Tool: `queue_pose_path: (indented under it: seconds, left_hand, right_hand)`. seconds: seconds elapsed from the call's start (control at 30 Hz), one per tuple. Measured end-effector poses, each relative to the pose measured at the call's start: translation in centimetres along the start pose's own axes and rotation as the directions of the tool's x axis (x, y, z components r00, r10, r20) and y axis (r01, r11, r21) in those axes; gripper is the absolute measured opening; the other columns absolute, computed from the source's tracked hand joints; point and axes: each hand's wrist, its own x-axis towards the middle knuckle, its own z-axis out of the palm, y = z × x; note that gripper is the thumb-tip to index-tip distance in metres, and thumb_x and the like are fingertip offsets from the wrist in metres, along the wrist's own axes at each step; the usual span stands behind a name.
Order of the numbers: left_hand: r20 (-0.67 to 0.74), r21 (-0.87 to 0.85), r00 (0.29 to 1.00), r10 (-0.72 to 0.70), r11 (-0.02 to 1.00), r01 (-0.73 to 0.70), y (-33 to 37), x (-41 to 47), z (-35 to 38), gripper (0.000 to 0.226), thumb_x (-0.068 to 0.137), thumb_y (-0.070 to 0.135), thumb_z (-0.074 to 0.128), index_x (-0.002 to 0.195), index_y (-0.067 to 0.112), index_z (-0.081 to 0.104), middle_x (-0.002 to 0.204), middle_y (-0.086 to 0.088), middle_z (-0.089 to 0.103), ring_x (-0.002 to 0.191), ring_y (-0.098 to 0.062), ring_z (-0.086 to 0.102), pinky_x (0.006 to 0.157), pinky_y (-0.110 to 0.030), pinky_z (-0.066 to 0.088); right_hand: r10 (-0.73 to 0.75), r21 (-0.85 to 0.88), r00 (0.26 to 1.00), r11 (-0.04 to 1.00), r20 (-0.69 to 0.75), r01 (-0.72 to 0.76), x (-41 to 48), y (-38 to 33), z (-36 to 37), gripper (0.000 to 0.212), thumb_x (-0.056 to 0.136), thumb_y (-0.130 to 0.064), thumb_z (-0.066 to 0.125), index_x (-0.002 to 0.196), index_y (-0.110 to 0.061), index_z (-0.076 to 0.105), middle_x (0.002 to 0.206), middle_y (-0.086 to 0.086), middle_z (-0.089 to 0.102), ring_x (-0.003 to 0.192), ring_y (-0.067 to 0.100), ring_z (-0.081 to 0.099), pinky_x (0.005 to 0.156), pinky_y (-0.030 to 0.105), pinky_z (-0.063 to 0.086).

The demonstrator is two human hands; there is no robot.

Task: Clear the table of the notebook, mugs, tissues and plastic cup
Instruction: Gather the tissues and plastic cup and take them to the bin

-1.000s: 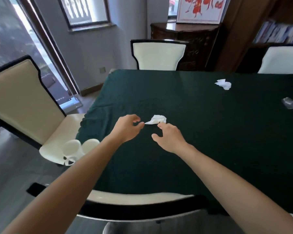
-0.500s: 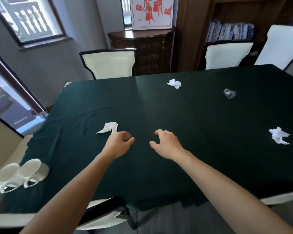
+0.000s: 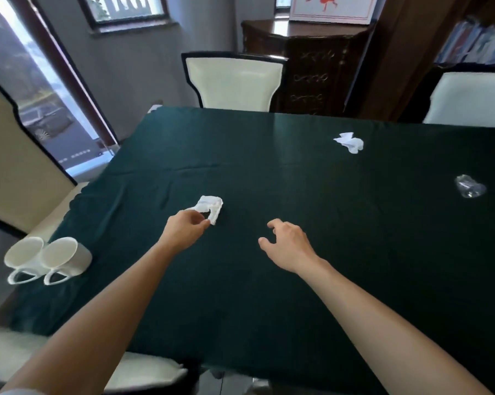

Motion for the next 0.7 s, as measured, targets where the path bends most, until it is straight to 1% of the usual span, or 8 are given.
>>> queue_pose_path:
  seconds: [0.07, 0.2, 0.27, 0.37, 0.47, 0.53, 0.63, 0.7]
  left_hand:
    - [-0.037, -0.029, 0.998, -0.050, 0.998, 0.048, -0.9, 1.7, -0.4, 0.025, 0.094, 0.033, 0.064, 0.107, 0.017, 0.077, 0.104, 0.002, 0.076, 0.096, -0.020, 0.068, 0.075, -0.031, 0.052]
    - [-0.084, -0.059, 0.988, -0.129, 0.990, 0.125, -2.4, 4.5, -0.9, 0.022, 0.095, 0.032, 0.066, 0.107, 0.018, 0.078, 0.098, 0.007, 0.073, 0.098, -0.016, 0.067, 0.080, -0.028, 0.048]
    - [-0.096, -0.060, 0.984, -0.149, 0.988, 0.144, -3.0, 5.7, -0.9, 0.022, 0.096, 0.031, 0.067, 0.109, 0.018, 0.078, 0.100, 0.006, 0.073, 0.099, -0.014, 0.065, 0.084, -0.027, 0.048]
    - [-0.113, -0.083, 0.972, -0.206, 0.977, 0.197, -3.7, 7.3, -0.8, 0.023, 0.097, 0.030, 0.066, 0.111, 0.017, 0.078, 0.102, 0.004, 0.073, 0.100, -0.017, 0.066, 0.088, -0.030, 0.052]
    - [-0.118, -0.109, 0.963, -0.241, 0.967, 0.228, -4.3, 8.3, -0.2, 0.022, 0.100, 0.027, 0.061, 0.112, 0.019, 0.078, 0.104, 0.005, 0.073, 0.104, -0.016, 0.066, 0.083, -0.027, 0.047]
    - [-0.126, -0.118, 0.958, -0.256, 0.963, 0.242, -4.5, 9.0, 0.5, 0.023, 0.101, 0.025, 0.059, 0.113, 0.020, 0.078, 0.106, 0.005, 0.073, 0.103, -0.014, 0.065, 0.082, -0.025, 0.045]
    - [-0.126, -0.123, 0.955, -0.270, 0.959, 0.255, -4.5, 9.9, 1.7, 0.023, 0.100, 0.025, 0.059, 0.114, 0.021, 0.077, 0.107, 0.006, 0.073, 0.103, -0.013, 0.065, 0.079, -0.024, 0.046]
    - [-0.144, -0.128, 0.952, -0.270, 0.959, 0.253, -4.6, 10.6, 2.6, 0.021, 0.099, 0.026, 0.060, 0.111, 0.024, 0.077, 0.100, 0.011, 0.073, 0.101, -0.014, 0.068, 0.075, -0.023, 0.047]
  right_hand:
    - [-0.028, -0.014, 0.999, 0.999, 0.044, 0.028, 2.7, -0.9, 0.7, 0.057, 0.098, -0.042, 0.058, 0.146, -0.014, 0.048, 0.139, 0.009, 0.059, 0.126, 0.027, 0.057, 0.100, 0.038, 0.049]
    - [-0.095, -0.011, 0.988, 0.995, 0.124, 0.097, 7.5, -2.9, 2.4, 0.053, 0.098, -0.040, 0.059, 0.144, -0.015, 0.052, 0.135, 0.008, 0.061, 0.124, 0.026, 0.057, 0.101, 0.038, 0.049]
    - [-0.109, 0.020, 0.983, 0.994, 0.147, 0.107, 9.0, -3.2, 3.3, 0.050, 0.097, -0.040, 0.059, 0.141, -0.016, 0.055, 0.133, 0.006, 0.063, 0.121, 0.024, 0.059, 0.099, 0.036, 0.050]
    - [-0.108, 0.045, 0.978, 0.994, 0.180, 0.102, 10.8, -2.9, 4.0, 0.046, 0.097, -0.039, 0.060, 0.137, -0.017, 0.059, 0.130, 0.004, 0.065, 0.118, 0.022, 0.061, 0.100, 0.035, 0.050]
    - [-0.107, 0.064, 0.972, 0.993, 0.211, 0.095, 12.4, -2.3, 4.4, 0.043, 0.096, -0.039, 0.060, 0.134, -0.018, 0.061, 0.127, 0.001, 0.066, 0.115, 0.020, 0.062, 0.099, 0.035, 0.051]
    - [-0.103, 0.086, 0.969, 0.993, 0.225, 0.086, 13.7, -1.7, 4.7, 0.043, 0.096, -0.039, 0.060, 0.134, -0.018, 0.062, 0.124, -0.001, 0.068, 0.113, 0.018, 0.063, 0.097, 0.032, 0.051]
    - [-0.114, 0.112, 0.965, 0.990, 0.236, 0.089, 16.1, -0.6, 5.4, 0.043, 0.097, -0.039, 0.061, 0.134, -0.018, 0.062, 0.119, -0.003, 0.069, 0.110, 0.016, 0.063, 0.093, 0.029, 0.051]
    - [-0.131, 0.120, 0.962, 0.987, 0.240, 0.105, 18.1, -0.3, 6.0, 0.043, 0.097, -0.038, 0.061, 0.134, -0.018, 0.062, 0.118, -0.002, 0.068, 0.110, 0.016, 0.063, 0.093, 0.029, 0.051]
